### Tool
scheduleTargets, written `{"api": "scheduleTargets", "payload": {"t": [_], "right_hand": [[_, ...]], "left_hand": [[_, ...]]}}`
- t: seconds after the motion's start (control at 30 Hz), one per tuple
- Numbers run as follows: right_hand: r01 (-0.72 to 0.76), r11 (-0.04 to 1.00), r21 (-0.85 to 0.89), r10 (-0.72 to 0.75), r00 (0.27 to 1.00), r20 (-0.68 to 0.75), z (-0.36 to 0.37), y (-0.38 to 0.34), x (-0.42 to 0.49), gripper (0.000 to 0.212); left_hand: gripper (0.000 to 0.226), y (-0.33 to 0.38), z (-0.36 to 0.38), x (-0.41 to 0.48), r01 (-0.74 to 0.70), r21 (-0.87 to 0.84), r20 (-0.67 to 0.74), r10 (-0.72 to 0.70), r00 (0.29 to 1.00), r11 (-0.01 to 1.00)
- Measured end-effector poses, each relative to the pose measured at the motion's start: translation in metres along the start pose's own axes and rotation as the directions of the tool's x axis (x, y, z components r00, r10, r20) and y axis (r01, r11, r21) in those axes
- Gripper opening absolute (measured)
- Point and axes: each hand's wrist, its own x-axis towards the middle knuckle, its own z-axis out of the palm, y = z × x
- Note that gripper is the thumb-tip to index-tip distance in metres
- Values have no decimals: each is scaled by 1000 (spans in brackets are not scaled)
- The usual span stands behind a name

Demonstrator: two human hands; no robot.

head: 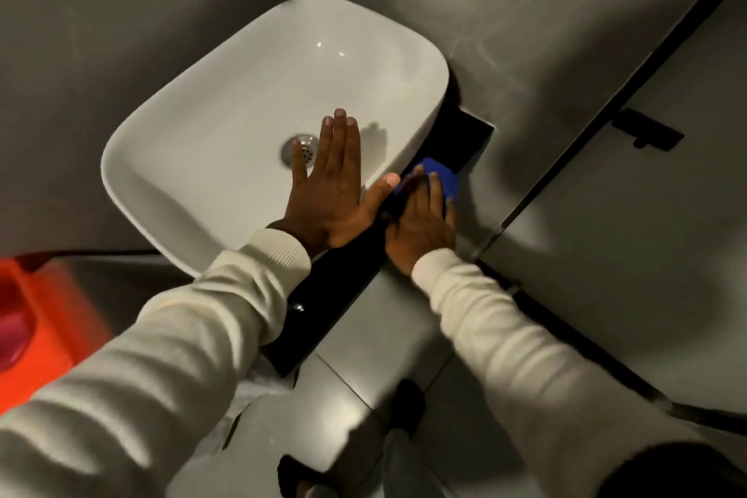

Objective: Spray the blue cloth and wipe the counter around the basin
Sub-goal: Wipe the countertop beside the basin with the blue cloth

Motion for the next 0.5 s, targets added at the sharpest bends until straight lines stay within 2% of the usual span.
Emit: {"api": "scheduleTargets", "payload": {"t": [0.17, 0.23, 0.3, 0.37, 0.4, 0.43, 0.47, 0.5], "right_hand": [[180, 984, 0, -179, 982, 61, 35, -69, -120, 78], [228, 974, 7, -228, 970, 85, 47, -90, -156, 79], [262, 965, -2, -260, 958, 120, 56, -111, -186, 81], [294, 956, -11, -288, 944, 161, 58, -130, -213, 79], [318, 948, -17, -311, 936, 163, 59, -135, -221, 74], [344, 939, -13, -338, 929, 148, 58, -137, -225, 68], [362, 932, 24, -362, 921, 142, 56, -136, -226, 62], [360, 928, 97, -370, 918, 139, 53, -132, -224, 57]], "left_hand": [[78, -36, -16, -72, 26, 32, 101, -29, 994, 999], [85, -56, -23, -103, 16, 101, 143, -30, 989, 995], [91, -77, -30, -131, -35, 131, 124, 18, 992, 991], [83, -95, -29, -167, -53, -31, 0, 53, 999, 998], [76, -103, -22, -185, -32, -177, -89, 16, 996, 984], [74, -107, -10, -201, 39, -351, -140, -94, 986, 936], [74, -110, 6, -215, 163, -545, -105, -260, 960, 823], [76, -110, 20, -225, 310, -728, 32, -422, 906, 611]]}}
